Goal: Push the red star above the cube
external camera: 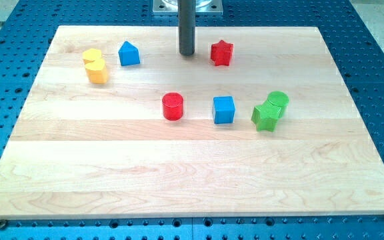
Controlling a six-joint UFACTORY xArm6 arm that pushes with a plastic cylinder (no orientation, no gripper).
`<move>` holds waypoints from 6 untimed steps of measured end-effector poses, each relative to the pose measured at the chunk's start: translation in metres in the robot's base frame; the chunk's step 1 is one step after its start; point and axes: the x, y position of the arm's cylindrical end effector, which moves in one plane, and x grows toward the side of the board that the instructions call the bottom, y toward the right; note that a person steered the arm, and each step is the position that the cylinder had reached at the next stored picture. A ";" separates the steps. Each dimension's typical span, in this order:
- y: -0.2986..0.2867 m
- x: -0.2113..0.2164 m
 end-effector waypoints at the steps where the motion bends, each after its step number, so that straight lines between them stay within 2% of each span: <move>1: 0.092 0.007; 3: 0.043 0.086; 4: 0.090 0.078; 5: 0.055 0.112; 6: -0.023 0.131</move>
